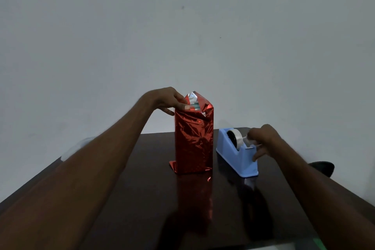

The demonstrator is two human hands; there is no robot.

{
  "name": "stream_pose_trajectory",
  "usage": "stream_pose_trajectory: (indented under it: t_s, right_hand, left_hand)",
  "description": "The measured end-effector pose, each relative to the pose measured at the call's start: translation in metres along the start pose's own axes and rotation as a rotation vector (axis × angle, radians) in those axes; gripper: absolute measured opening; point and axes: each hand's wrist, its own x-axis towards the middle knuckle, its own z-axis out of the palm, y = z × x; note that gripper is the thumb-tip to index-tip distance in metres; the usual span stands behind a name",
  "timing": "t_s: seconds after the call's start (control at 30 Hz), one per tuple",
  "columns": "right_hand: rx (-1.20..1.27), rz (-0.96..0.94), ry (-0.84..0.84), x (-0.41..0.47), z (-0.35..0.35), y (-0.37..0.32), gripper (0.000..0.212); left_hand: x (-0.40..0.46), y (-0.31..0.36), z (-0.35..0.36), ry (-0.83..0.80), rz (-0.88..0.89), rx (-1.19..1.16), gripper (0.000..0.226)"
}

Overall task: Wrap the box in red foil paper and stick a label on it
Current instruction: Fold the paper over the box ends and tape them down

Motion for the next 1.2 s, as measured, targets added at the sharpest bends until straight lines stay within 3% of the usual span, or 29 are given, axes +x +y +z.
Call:
stream_pose_trajectory:
  t_s: [0.2, 0.27, 0.33, 0.67, 0.97, 1.2]
  right_hand:
    - [0.407, 0.008, 0.101, -0.006, 0.001, 0.043, 0.035]
    - [0.464, -0.001, 0.14, -0.007, 0.008, 0.058, 0.024]
    - [0.464, -0.014, 0.225, -0.008, 0.017, 0.07, 0.006]
    - [0.605, 0.047, 0.282, -0.019, 0.024, 0.078, 0.022]
    - [0.43, -0.062, 0.388, -0.027, 0.039, 0.088, 0.016]
    - [0.476, -0.02, 0.459, -0.03, 0.048, 0.086, 0.021]
  left_hand:
    - [0.001, -0.004, 0.001, 0.002, 0.008, 0.007, 0.043]
    - [-0.001, -0.004, 0.0, 0.001, 0.01, -0.006, 0.043]
    - [-0.002, -0.004, 0.0, 0.002, 0.012, -0.006, 0.043]
    - [-0.004, -0.001, 0.002, 0.008, 0.004, -0.007, 0.044]
    - [-0.007, -0.001, 0.002, 0.01, -0.001, -0.002, 0.043]
    - [-0.008, 0.0, 0.003, 0.007, -0.007, -0.009, 0.042]
